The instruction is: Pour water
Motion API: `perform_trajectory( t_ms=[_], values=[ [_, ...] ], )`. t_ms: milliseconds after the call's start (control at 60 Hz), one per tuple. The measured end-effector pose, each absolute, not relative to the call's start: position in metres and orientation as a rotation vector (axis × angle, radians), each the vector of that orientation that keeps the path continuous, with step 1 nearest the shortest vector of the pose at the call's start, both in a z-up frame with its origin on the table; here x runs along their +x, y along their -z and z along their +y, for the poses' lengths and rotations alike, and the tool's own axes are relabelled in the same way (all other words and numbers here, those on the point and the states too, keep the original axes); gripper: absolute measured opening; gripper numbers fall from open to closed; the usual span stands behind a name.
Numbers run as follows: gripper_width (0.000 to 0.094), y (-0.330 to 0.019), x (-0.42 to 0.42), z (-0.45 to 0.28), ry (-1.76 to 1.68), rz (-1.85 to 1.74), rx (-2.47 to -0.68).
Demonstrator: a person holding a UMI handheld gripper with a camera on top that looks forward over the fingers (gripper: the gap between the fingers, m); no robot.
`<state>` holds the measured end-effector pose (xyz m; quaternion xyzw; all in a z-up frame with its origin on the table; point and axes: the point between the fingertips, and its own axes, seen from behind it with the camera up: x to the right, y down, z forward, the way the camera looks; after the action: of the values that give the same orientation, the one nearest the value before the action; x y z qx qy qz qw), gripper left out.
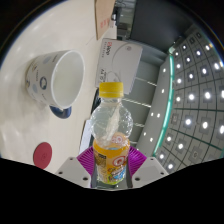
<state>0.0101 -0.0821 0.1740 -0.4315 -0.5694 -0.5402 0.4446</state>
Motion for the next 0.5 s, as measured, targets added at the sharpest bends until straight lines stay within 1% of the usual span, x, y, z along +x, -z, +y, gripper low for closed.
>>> perform_trajectory(
  t_ms=[167,283,400,500],
  values=[
    [0.0409,-0.196,0.019,-0.093,0.976,-1.129,-1.361],
    [0.0408,-0.200,0.028,-0.100,0.647,-0.892,-1.564],
    [0.0408,-0.184,0.038,-0.098,0.348,-0.678,-1.704],
    [0.0409,-0.155,0.041,-0.094,0.112,-0.523,-1.797]
  ],
)
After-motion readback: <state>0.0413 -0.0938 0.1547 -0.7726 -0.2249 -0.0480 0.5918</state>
